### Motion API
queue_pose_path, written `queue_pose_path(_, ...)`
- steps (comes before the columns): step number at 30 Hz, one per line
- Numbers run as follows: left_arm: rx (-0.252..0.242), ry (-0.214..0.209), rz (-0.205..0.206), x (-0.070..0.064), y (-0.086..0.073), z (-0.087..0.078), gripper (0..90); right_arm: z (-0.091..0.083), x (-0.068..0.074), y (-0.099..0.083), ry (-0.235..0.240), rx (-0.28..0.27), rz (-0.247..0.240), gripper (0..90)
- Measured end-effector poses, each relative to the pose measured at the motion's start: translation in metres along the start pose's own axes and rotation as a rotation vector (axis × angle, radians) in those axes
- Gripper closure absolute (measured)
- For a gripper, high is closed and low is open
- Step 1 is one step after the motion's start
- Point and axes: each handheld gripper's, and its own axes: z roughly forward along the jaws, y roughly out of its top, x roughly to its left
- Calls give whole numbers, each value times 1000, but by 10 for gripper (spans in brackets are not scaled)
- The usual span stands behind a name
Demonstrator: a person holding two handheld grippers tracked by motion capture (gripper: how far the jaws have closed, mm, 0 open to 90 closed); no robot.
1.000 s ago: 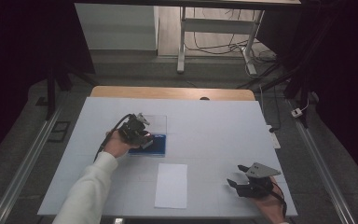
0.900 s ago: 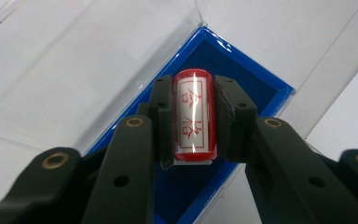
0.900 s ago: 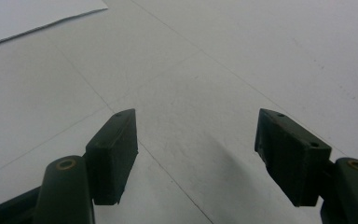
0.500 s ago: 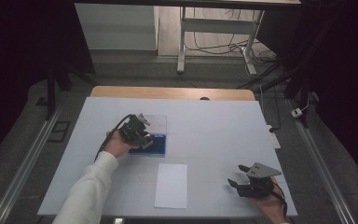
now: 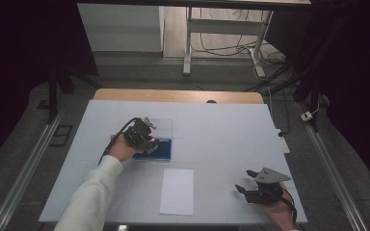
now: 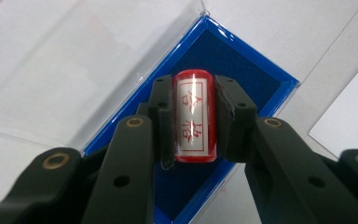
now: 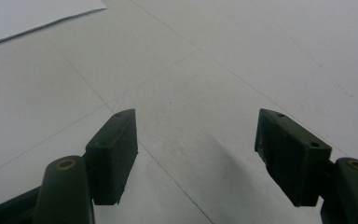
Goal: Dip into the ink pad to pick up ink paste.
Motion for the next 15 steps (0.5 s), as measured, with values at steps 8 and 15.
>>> queue_pose_path(8, 2, -17, -17, 3, 0, 1, 705, 0, 0, 0, 1, 0, 1, 294)
queue_pose_path(15, 14, -7, -16, 1, 0, 4, 707, 0, 0, 0, -4, 1, 2, 294)
